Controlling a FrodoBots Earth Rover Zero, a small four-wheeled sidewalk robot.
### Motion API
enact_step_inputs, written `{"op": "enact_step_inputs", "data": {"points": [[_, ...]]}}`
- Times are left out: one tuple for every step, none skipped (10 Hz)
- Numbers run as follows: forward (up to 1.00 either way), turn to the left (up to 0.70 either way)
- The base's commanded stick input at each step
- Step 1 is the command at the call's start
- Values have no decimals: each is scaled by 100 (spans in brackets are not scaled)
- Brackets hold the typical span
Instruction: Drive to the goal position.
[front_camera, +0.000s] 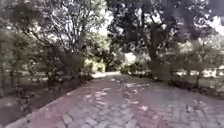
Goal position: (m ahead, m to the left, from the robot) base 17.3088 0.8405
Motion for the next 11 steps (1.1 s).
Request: {"op": "enact_step_inputs", "data": {"points": [[70,0],[70,0],[70,0],[70,0],[70,0],[70,0],[70,0],[70,0],[70,0],[70,0],[70,0]]}}
